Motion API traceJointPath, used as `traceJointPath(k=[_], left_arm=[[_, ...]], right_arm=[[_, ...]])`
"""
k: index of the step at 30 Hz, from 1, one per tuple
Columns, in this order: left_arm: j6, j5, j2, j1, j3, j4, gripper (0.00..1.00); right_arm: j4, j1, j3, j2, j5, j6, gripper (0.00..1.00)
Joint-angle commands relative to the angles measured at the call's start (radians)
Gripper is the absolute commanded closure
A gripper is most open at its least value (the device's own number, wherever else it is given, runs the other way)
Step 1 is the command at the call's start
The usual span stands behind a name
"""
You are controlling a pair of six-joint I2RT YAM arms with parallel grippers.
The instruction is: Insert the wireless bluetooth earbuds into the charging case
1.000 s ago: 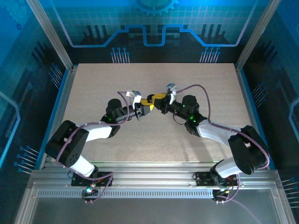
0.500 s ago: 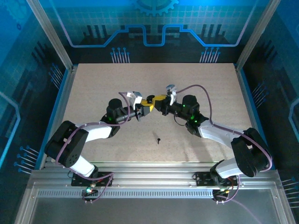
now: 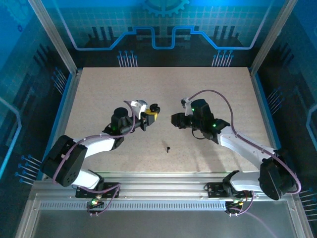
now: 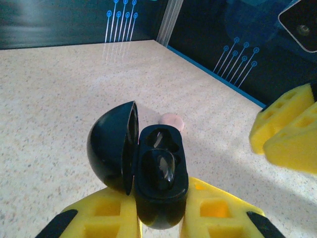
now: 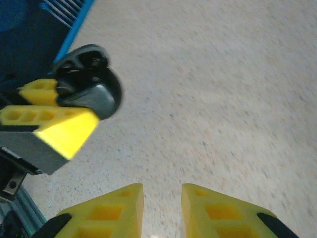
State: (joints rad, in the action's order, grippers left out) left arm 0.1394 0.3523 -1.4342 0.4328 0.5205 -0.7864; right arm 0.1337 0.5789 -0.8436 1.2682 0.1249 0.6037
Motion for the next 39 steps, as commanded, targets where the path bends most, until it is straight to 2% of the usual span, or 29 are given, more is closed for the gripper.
traceJointPath(k=[1, 7, 11, 27, 39], left_arm=[[-0.008, -0.004, 0.05, -0.002, -0.078, 0.012, 0.94], [-0.08, -0.007, 0.112, 0.036, -0.25, -0.101, 0.94], [-0.09, -0.04, 0.165, 0.048, -0.318, -0.125, 0.94], [-0.17, -0.17, 0.447, 0.069, -0.382, 0.175, 0.94], [-0.167, -0.171, 0.472, 0.07, -0.38, 0.198, 0.93]], right_arm=[[0.379, 0.022, -0.068, -0.023, -0.08, 0.181, 0.71], [0.517, 0.085, -0.098, -0.006, -0.074, 0.298, 0.64], [0.572, 0.115, -0.132, 0.064, -0.056, 0.353, 0.62], [0.602, 0.195, -0.348, 0.471, 0.013, 0.386, 0.62], [0.626, 0.223, -0.365, 0.579, 0.008, 0.382, 0.63]])
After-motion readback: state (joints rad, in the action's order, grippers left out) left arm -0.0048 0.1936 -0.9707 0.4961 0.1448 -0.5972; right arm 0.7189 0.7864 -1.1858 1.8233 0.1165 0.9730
